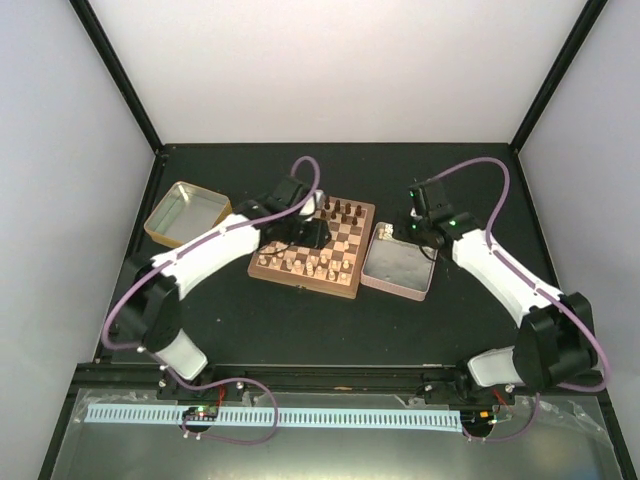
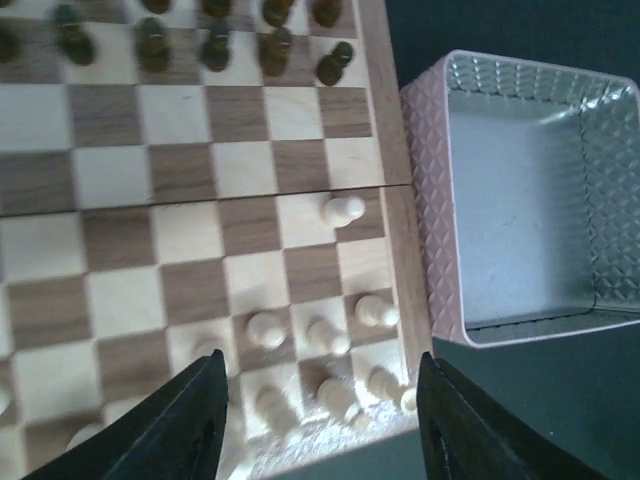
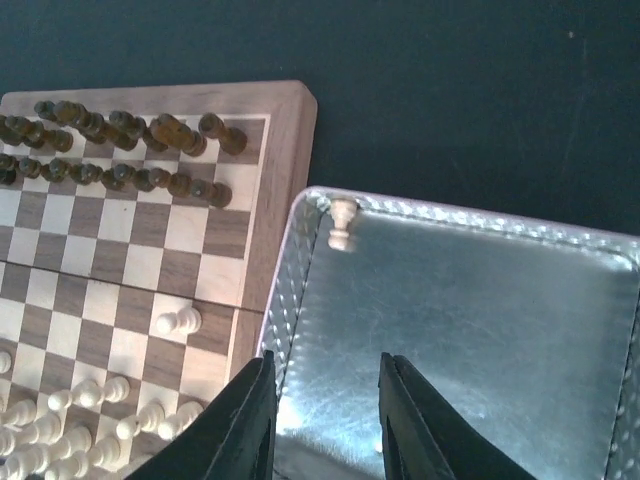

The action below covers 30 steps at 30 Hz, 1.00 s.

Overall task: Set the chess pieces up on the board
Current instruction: Pick up the chess piece from the chessboard.

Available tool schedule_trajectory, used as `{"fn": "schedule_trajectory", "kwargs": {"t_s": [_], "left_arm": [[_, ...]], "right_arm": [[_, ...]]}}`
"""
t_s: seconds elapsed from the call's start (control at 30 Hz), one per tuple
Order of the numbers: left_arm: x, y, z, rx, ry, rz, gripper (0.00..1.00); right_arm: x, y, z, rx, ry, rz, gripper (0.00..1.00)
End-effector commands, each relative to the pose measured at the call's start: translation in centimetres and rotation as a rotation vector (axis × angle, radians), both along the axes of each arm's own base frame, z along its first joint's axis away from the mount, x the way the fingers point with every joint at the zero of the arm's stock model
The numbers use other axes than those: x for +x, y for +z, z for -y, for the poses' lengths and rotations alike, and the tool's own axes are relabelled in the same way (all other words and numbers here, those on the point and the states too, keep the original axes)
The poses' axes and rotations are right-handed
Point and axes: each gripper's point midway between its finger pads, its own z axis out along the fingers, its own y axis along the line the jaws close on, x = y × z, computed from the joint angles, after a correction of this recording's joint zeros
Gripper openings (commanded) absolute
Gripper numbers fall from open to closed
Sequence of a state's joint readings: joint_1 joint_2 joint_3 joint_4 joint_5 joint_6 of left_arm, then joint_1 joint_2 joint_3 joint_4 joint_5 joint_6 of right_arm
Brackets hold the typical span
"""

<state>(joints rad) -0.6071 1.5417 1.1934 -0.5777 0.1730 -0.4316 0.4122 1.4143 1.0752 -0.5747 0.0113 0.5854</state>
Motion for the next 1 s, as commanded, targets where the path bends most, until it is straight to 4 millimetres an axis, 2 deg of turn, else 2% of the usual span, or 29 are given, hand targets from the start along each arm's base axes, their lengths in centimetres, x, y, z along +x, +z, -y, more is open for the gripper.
{"fn": "schedule_trajectory", "kwargs": {"t_s": [0.0,0.17,0.3,0.5,0.63,0.8,0.97], "left_arm": [[1.2,-1.5,3.8,0.048,-0.089,-0.037,0.51],[1.9,-3.8,6.7,0.089,-0.132,-0.087,0.52],[2.5,-5.1,7.8,0.116,-0.134,-0.107,0.53],[3.6,-7.0,8.1,0.158,-0.1,-0.123,0.52],[4.1,-8.2,8.4,0.172,-0.084,-0.136,0.46],[4.7,-8.7,8.4,0.182,-0.062,-0.13,0.33],[5.3,-8.7,8.6,0.188,-0.058,-0.117,0.34]], "right_arm": [[-0.5,0.2,0.2,0.086,-0.04,0.044,0.29],[-1.6,-1.2,0.9,0.084,-0.051,0.027,0.29],[-1.9,-1.9,1.5,0.068,-0.057,0.02,0.29],[-2.1,-2.1,1.7,0.067,-0.054,0.022,0.29],[-2.2,-2.3,1.8,0.064,-0.053,0.023,0.29],[-2.3,-2.2,1.9,0.065,-0.052,0.026,0.29],[-2.3,-2.3,1.9,0.065,-0.048,0.027,0.28]]}}
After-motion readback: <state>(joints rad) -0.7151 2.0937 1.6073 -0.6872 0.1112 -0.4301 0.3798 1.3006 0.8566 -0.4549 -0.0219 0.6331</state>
